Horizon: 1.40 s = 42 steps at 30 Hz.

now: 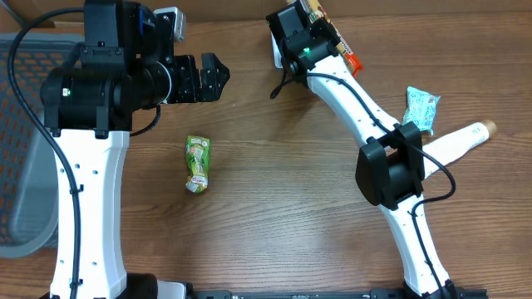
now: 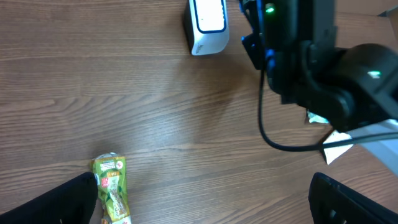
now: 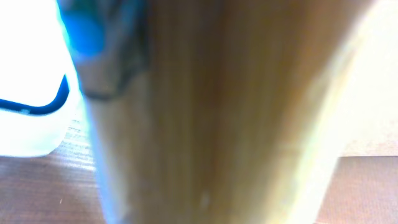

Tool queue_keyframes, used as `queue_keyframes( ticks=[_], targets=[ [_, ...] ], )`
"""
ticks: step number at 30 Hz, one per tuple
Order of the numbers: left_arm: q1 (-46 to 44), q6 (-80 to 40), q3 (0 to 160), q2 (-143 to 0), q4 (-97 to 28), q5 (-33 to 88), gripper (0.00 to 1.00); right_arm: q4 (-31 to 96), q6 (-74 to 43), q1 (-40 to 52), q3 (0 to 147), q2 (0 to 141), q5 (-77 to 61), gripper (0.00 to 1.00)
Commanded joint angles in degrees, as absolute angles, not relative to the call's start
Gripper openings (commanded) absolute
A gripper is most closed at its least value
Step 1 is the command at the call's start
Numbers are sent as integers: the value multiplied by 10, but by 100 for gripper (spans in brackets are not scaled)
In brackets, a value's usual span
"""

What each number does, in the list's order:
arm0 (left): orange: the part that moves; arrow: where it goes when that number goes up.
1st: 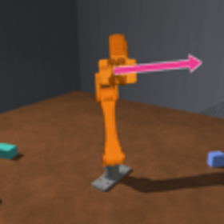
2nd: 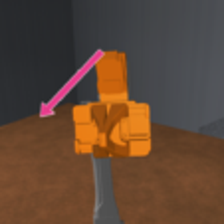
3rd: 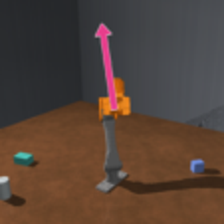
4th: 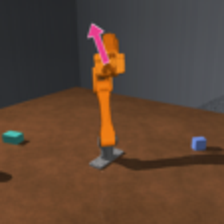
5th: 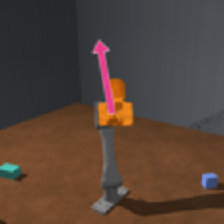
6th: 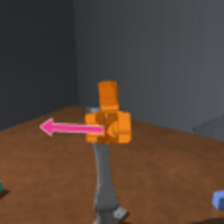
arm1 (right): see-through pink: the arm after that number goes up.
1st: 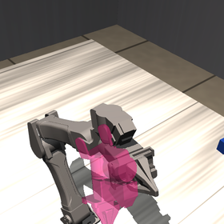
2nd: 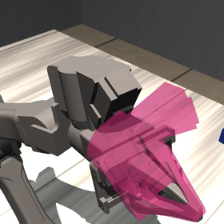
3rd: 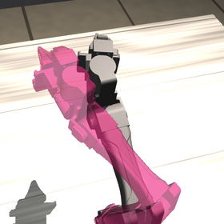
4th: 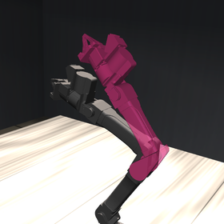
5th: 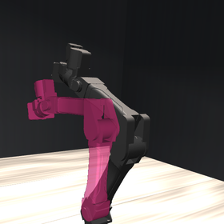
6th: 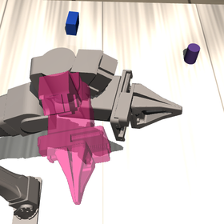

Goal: Scan the item barcode
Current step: 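Lift the spaghetti pack and hold its barcode over the scanner, then carry the spaghetti pack to the right side and drop it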

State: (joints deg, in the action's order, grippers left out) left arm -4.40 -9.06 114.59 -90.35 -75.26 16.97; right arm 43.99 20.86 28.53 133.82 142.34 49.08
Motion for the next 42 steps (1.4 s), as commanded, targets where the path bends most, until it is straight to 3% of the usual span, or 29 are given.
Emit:
queue_keyframes(
  ticks=[1, 20, 24, 27, 34, 39, 42],
  targets=[
    [-42, -90, 1148, -908, -752, 174, 100, 412, 215, 288, 1369, 1442, 564, 4],
    [-41, -90, 1148, -909, -750, 171, 99, 390, 209, 289, 1369, 1478, 595, 4],
    [-41, -90, 1148, -909, -750, 171, 100, 419, 149, 289, 1369, 1454, 576, 4],
    [-42, -90, 1148, -909, -750, 172, 99, 462, 142, 285, 1369, 1407, 512, 4],
    [-41, -90, 1148, -909, -750, 172, 100, 625, -17, 239, 1369, 1222, 295, 4],
    [-41, -90, 1148, -909, -750, 172, 100, 733, -105, 151, 1369, 1109, 40, 4],
    [-41, -90, 1148, -909, -750, 172, 100, 789, -165, 87, 1369, 1082, -37, 4]
  ],
)
